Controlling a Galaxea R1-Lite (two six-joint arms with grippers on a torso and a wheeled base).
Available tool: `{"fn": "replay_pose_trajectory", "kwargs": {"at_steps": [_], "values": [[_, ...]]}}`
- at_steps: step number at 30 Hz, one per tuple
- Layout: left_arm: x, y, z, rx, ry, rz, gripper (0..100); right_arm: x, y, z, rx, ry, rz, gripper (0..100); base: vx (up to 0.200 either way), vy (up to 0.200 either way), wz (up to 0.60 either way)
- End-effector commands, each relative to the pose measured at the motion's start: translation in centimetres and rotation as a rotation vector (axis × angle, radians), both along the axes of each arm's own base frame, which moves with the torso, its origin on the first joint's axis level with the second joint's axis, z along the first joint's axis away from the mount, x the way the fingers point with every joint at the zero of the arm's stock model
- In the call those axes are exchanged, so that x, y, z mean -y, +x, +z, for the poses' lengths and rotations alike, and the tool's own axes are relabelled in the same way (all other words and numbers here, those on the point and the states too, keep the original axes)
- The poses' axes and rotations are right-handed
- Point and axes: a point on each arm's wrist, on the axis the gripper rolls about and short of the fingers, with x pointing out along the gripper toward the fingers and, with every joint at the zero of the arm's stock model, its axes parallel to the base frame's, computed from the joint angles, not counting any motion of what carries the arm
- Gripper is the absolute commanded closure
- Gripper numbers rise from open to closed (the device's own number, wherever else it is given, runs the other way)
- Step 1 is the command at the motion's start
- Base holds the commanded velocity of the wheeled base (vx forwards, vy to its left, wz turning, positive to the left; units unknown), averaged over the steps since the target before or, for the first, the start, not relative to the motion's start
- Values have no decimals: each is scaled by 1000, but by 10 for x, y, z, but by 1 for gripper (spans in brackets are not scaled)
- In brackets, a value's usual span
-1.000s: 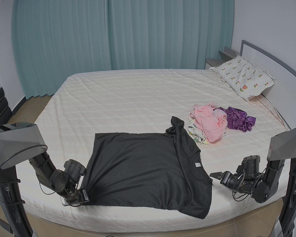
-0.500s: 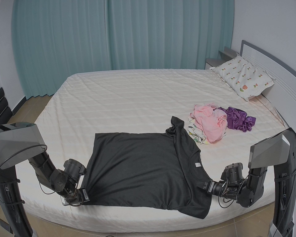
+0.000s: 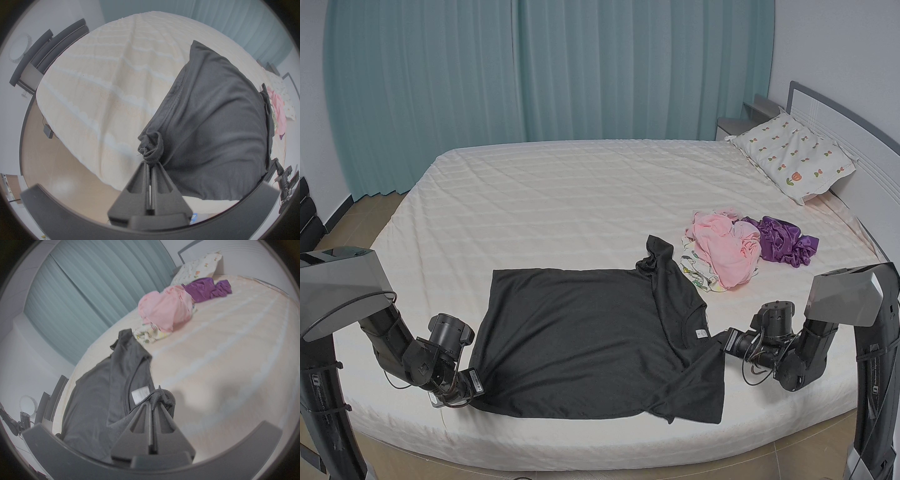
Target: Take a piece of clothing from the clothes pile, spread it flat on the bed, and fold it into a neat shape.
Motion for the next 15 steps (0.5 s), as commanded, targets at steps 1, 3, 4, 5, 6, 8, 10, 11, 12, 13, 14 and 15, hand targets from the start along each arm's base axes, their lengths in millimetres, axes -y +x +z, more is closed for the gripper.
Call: {"fn": "replay_pose_trajectory", "kwargs": {"at_steps": [1, 3, 4, 5, 6, 8, 10, 11, 12, 13, 14, 15], "values": [[-1, 3, -12, -22, 0, 18, 100, 5, 21, -3, 54, 3, 23, 100, 0, 0, 0], [-1, 5, -15, -22, 0, 20, 100, 1, 30, -7, 74, 6, 36, 100, 0, 0, 0], [-1, 6, -15, -15, -3, 19, 100, 0, 35, -8, 90, 8, 36, 100, 0, 0, 0], [-1, 6, -15, -10, -5, 21, 100, -1, 39, -9, 99, 8, 34, 100, 0, 0, 0], [-1, 7, -14, -3, -7, 22, 100, -1, 43, -10, 113, 9, 32, 0, 0, 0, 0], [-3, 9, -14, 12, -10, 29, 100, -3, 51, -9, 144, 14, 28, 0, 0, 0, 0], [-4, 10, -15, 21, -12, 32, 100, -3, 53, -9, 152, 14, 25, 0, 0, 0, 0], [-4, 11, -16, 23, -12, 34, 100, -3, 52, -11, 145, 10, 25, 0, 0, 0, 0], [-4, 11, -18, 23, -11, 34, 100, -2, 51, -10, 145, 12, 22, 0, 0, 0, 0], [-5, 11, -18, 20, -10, 34, 100, -2, 51, -10, 143, 11, 22, 0, 0, 0, 0], [-4, 11, -20, 20, -10, 34, 100, 4, 48, -6, 140, 12, 11, 0, 0, 0, 0], [-4, 11, -20, 22, -10, 34, 100, 5, 47, -4, 140, 13, 9, 0, 0, 0, 0]]}}
